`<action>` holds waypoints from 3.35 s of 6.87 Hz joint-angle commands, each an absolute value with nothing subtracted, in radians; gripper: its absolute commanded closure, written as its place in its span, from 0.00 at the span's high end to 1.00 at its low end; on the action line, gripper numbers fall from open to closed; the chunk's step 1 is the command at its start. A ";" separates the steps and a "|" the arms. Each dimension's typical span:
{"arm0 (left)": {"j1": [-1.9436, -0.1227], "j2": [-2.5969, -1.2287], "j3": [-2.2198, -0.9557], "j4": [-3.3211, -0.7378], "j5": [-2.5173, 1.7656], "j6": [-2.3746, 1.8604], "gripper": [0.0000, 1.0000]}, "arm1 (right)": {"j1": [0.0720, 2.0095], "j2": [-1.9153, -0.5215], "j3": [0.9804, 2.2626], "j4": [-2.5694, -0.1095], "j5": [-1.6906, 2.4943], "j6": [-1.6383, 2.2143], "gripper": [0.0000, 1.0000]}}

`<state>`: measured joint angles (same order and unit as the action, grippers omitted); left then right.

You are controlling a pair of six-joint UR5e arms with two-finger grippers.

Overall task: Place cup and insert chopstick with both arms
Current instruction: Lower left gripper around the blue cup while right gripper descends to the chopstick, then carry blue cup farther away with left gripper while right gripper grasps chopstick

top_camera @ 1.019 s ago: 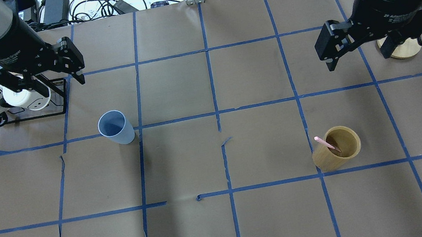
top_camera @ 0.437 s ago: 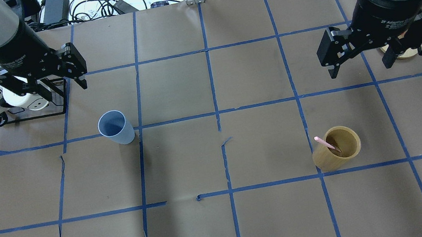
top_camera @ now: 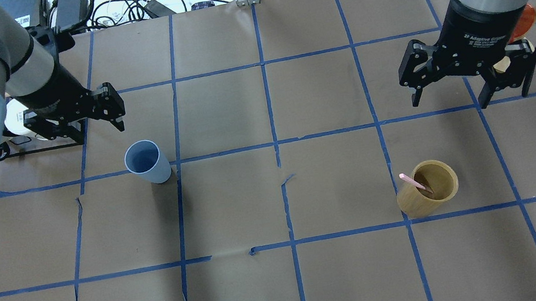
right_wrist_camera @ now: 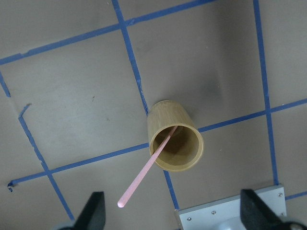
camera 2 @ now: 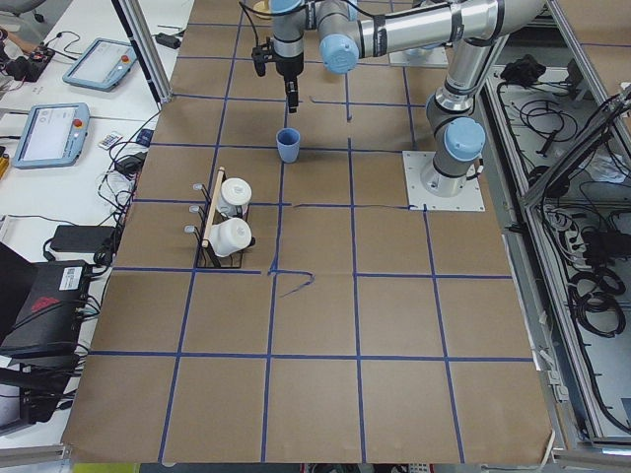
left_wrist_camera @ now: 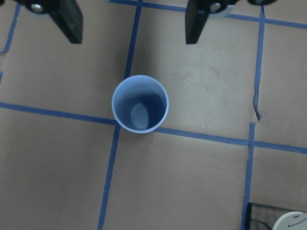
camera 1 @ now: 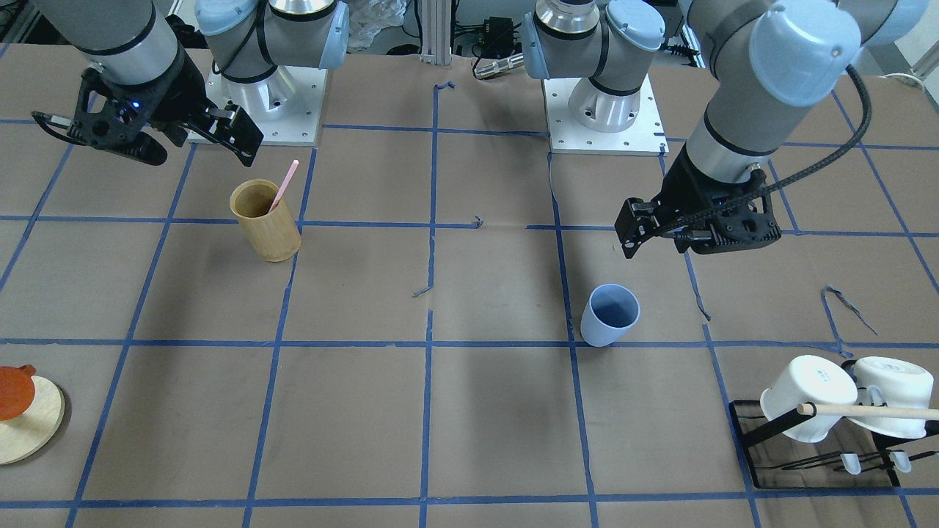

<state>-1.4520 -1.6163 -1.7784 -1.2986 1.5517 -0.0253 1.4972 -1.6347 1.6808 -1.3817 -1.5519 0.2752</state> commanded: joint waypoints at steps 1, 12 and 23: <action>-1.431 -1.631 -1.912 -1.123 1.552 -0.002 0.80 | 1.450 -1.628 1.776 -1.371 -1.496 0.374 1.00; -1.436 -1.767 -2.016 -0.930 1.554 -0.012 0.72 | 1.414 -1.496 1.868 -1.321 -1.272 0.727 0.69; -1.662 -1.886 -1.759 -0.885 1.513 -0.384 0.00 | 1.414 -1.483 1.878 -1.281 -1.272 0.727 0.21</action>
<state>-1.6001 -1.8340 -1.8356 -0.8874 1.5138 -0.2933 1.4143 -1.4835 1.8802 -1.2816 -1.2717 0.7271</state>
